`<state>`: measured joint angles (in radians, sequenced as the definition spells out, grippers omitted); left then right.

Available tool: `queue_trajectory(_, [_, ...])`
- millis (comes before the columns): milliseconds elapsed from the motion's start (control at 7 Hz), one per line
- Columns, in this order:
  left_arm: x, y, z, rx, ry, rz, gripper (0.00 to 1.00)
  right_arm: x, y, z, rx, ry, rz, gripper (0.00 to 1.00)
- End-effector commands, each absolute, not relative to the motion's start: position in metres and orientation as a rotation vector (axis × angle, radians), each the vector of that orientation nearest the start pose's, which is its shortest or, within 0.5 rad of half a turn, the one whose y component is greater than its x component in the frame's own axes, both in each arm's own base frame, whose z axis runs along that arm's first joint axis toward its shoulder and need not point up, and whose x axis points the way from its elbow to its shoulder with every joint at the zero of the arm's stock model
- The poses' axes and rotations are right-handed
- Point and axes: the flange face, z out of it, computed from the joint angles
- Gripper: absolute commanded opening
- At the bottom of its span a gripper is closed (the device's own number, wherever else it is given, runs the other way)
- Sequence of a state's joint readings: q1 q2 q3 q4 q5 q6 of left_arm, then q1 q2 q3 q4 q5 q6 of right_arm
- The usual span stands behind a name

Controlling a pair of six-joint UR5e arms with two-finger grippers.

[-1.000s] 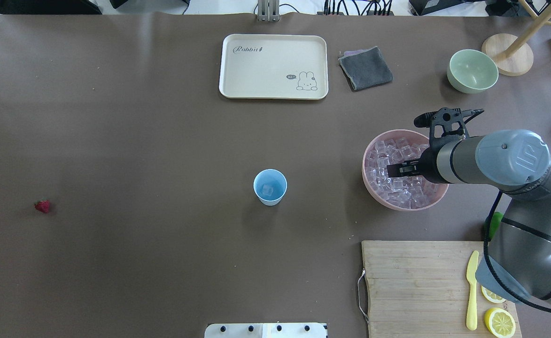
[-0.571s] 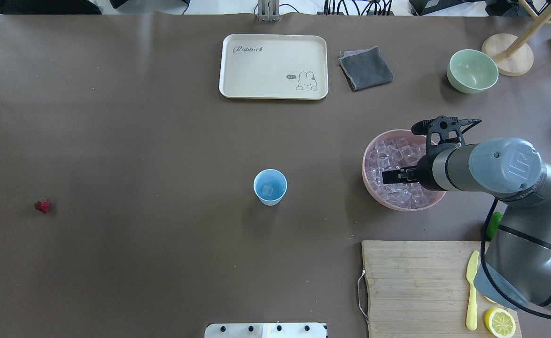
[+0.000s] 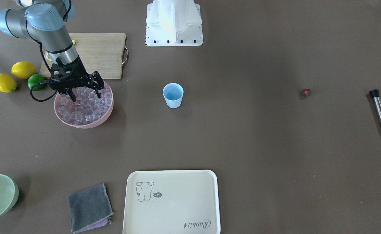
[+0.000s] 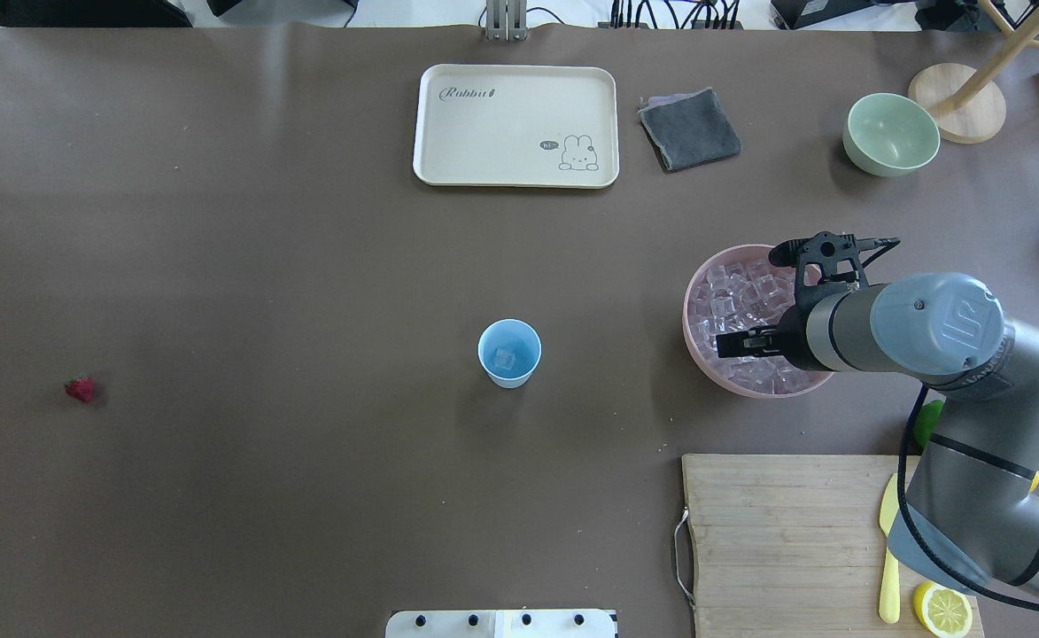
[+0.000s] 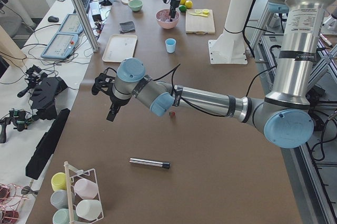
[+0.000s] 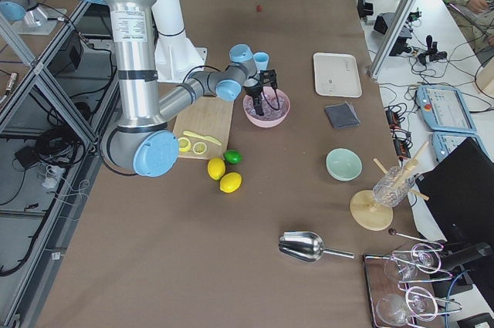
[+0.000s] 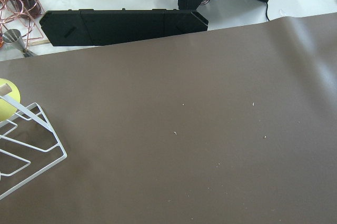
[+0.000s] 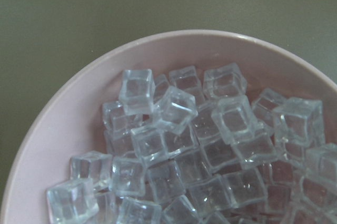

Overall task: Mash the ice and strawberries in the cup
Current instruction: 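Close the right gripper on an ice cube in the bowl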

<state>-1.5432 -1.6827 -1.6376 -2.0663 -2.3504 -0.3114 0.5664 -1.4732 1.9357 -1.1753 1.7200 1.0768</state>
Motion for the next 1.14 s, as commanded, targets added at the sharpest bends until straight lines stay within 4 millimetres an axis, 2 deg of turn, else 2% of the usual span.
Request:
queue_trajectory(0, [-0.048, -0.558, 0.508, 0.503, 0.843, 0.004, 0.98, -0.394, -0.38, 0.399, 0.304, -0.811, -0.014, 0.59])
queue_trajectory(143, [-0.049, -0.56, 0.506, 0.501, 0.843, 0.0, 0.98, -0.395, -0.379, 0.4, 0.301, -0.81, -0.019, 0.49])
queue_trajectory(286, [-0.049, -0.56, 0.506, 0.501, 0.843, 0.0, 0.98, -0.395, -0.379, 0.399, 0.299, -0.811, -0.019, 0.25])
queue_trajectory(714, [-0.051, -0.55, 0.518, 0.495, 0.84, -0.001, 0.98, -0.395, -0.379, 0.401, 0.299, -0.809, -0.033, 0.0])
queue_trajectory(857, [-0.052, -0.546, 0.519, 0.494, 0.84, -0.003, 0.98, -0.389, -0.385, 0.398, 0.31, -0.812, -0.03, 0.0])
queue_trajectory(1000, [-0.052, -0.537, 0.52, 0.493, 0.84, -0.004, 0.98, -0.374, -0.399, 0.392, 0.32, -0.825, -0.033, 0.18])
